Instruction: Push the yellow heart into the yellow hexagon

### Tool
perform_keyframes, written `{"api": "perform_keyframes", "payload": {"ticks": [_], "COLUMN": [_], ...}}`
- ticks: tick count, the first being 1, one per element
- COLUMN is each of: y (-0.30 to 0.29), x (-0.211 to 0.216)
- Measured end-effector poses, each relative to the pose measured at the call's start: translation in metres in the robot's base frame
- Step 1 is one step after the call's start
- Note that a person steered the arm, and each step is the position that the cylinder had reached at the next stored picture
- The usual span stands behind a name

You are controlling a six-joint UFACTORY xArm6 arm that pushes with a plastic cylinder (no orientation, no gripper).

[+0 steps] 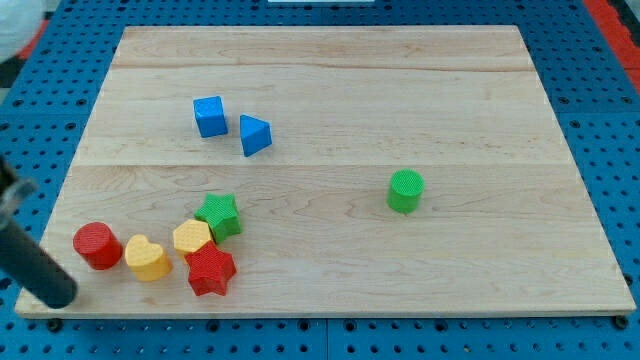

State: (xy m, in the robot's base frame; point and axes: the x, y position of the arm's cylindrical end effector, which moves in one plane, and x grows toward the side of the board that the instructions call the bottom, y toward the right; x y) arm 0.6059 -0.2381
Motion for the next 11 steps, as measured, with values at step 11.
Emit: {"api": "perform_keyframes", "payload": {"ticks": [11], "y": [0.098], "x": [-0.047]}}
